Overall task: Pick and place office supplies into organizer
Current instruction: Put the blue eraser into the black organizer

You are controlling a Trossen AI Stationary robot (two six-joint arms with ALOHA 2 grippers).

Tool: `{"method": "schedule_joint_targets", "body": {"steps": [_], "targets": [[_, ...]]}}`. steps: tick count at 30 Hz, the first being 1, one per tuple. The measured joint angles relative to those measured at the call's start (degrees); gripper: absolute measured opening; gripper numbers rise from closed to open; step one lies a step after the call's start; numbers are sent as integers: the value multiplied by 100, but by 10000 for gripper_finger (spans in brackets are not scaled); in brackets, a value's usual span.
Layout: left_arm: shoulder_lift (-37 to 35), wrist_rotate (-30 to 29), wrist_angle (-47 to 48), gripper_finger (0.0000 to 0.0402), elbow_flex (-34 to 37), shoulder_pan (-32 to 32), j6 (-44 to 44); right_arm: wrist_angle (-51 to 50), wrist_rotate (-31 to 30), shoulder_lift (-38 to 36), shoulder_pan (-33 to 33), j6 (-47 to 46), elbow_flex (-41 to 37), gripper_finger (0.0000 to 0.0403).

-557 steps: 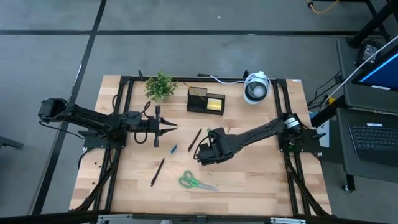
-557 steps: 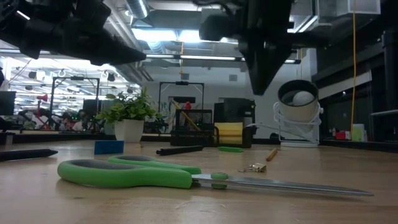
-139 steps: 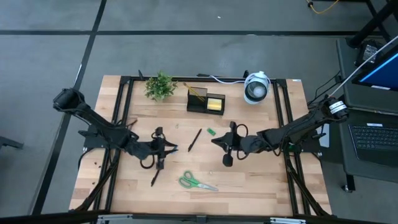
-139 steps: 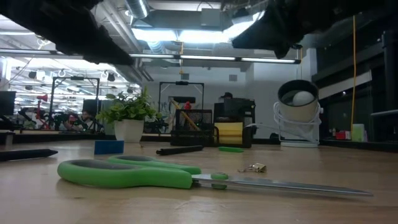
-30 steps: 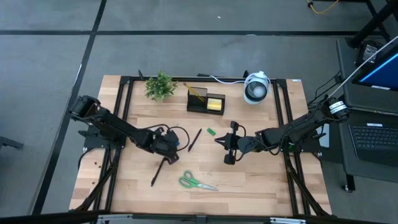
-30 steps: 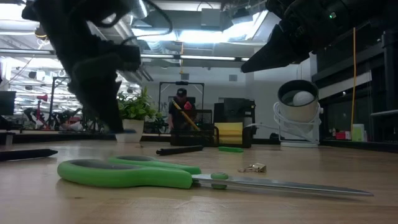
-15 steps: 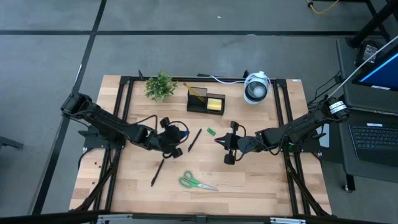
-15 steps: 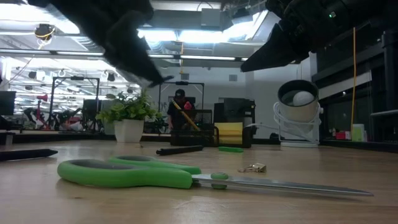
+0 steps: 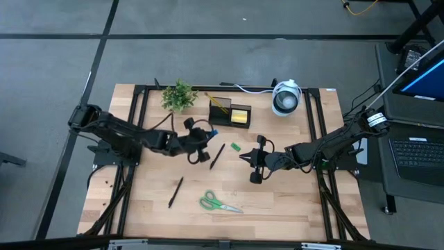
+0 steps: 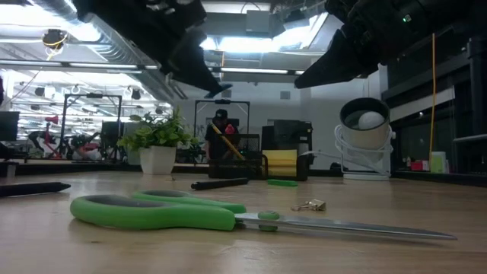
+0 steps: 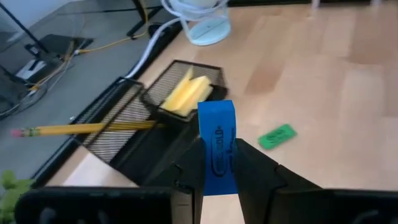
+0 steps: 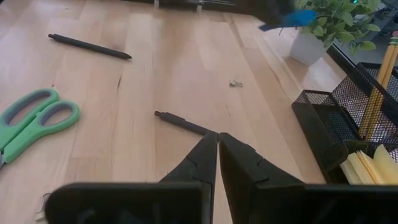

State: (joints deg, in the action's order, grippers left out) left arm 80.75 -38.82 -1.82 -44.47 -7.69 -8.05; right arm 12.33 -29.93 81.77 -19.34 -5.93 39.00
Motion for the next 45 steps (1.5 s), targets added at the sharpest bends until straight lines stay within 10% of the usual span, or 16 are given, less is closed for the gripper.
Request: {"method": "schedule_joint_targets", "body": {"steps": [25, 45], "targets": [[1297, 1822, -1540, 68, -11, 2145, 1884, -143, -7, 1, 126, 20, 4, 26], [2177, 1829, -1824, 69, -9, 2439, 2096, -153, -15, 1, 237, 4, 4, 26]]}}
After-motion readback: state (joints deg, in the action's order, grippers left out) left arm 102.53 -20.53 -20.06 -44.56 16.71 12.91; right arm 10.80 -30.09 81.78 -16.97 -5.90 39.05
